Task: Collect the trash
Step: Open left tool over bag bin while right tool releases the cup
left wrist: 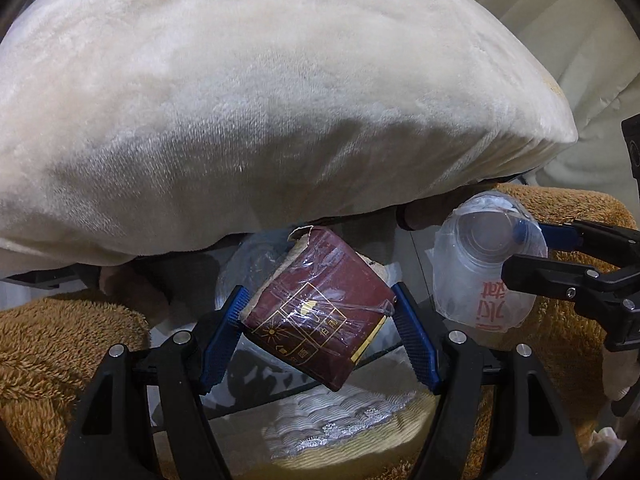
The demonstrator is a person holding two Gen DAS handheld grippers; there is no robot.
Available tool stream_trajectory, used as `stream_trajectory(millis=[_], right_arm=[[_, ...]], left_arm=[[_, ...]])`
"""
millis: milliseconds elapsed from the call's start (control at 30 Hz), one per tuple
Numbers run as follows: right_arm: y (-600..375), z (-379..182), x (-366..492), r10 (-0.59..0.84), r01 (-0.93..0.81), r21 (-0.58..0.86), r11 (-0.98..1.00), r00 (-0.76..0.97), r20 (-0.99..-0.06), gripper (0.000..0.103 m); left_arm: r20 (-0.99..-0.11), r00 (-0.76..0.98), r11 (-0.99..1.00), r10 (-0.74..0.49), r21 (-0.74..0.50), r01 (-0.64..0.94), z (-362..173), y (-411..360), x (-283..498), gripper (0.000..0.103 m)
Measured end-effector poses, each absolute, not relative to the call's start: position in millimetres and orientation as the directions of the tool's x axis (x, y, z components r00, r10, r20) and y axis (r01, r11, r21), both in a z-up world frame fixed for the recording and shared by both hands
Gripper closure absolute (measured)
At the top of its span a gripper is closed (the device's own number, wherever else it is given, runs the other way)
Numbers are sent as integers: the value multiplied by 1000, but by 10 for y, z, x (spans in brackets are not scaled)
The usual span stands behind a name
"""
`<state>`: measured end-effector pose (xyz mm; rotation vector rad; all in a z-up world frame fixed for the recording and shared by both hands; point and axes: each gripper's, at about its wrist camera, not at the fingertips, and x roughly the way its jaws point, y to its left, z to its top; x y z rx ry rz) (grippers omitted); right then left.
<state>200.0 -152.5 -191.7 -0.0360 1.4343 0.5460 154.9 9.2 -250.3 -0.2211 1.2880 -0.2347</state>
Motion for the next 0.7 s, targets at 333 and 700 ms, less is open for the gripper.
stream_trajectory(millis=[333,700], right_arm=[[-1508,-2183,2140,305,-351,296,888,-29,-952,34],[-1477,-2171,2215,302,-363,298,883,-46,-952,34]], left_arm=[[-933,164,947,-319,-322,9,-2891,96,1635,32],[-935,136,943,-329,-332,-3,-2981,139,1619,32]])
